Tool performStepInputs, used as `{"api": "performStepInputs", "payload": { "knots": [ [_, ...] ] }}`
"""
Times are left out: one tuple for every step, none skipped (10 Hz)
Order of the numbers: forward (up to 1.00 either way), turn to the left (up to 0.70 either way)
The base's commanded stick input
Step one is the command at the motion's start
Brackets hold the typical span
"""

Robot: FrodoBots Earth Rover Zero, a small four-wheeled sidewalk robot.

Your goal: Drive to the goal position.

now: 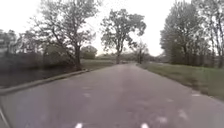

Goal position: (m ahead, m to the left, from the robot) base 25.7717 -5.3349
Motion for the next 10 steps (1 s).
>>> {"api": "performStepInputs", "payload": {
  "knots": [
    [1.00,0.00],
    [1.00,0.00],
    [1.00,0.00],
    [1.00,0.00],
    [1.00,0.00],
    [1.00,0.00],
    [1.00,0.00],
    [1.00,0.00],
    [1.00,0.00],
    [1.00,0.00]
  ]
}}
